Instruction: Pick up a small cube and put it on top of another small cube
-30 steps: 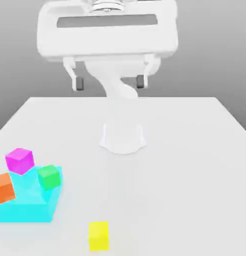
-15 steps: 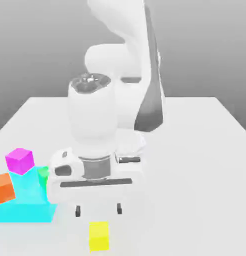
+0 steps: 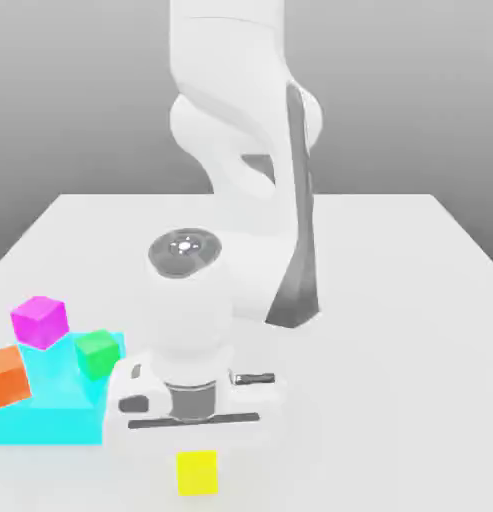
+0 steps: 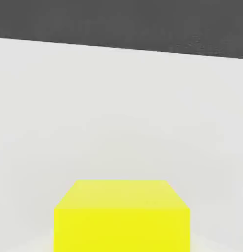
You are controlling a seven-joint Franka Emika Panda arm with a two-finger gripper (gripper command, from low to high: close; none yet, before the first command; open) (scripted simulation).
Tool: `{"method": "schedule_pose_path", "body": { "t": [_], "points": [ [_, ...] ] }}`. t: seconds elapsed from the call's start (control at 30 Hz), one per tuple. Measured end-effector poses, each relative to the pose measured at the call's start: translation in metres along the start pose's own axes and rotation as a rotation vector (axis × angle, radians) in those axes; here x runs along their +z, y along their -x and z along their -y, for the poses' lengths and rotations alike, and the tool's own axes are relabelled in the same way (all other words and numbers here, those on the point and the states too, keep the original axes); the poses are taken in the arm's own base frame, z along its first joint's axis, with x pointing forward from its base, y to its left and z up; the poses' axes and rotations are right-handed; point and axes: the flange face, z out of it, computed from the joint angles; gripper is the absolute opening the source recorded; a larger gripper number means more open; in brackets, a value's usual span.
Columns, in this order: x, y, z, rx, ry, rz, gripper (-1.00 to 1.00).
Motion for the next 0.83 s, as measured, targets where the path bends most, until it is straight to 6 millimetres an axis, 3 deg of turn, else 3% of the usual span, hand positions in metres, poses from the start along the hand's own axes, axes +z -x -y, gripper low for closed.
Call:
{"method": "schedule_pose_path", "body": {
  "t": [0.03,0.13,0.3,0.53,0.6,0.73,0.77,0.83],
  "points": [
    [-0.012,0.000,-0.001,0.003,0.000,0.001,-1.00],
    [-0.042,-0.007,-0.031,0.089,-0.001,0.001,-1.00],
    [-0.085,-0.017,-0.111,0.314,-0.004,0.002,-1.00],
    [-0.132,0.006,-0.188,0.550,-0.004,0.003,-1.00],
    [-0.121,0.009,-0.196,0.577,-0.005,0.004,-1.00],
    [-0.079,0.010,-0.199,0.587,-0.003,0.003,-1.00],
    [-0.073,0.010,-0.200,0.588,-0.002,0.002,1.00],
    [-0.073,0.010,-0.200,0.588,-0.002,0.002,1.00]
  ]
}}
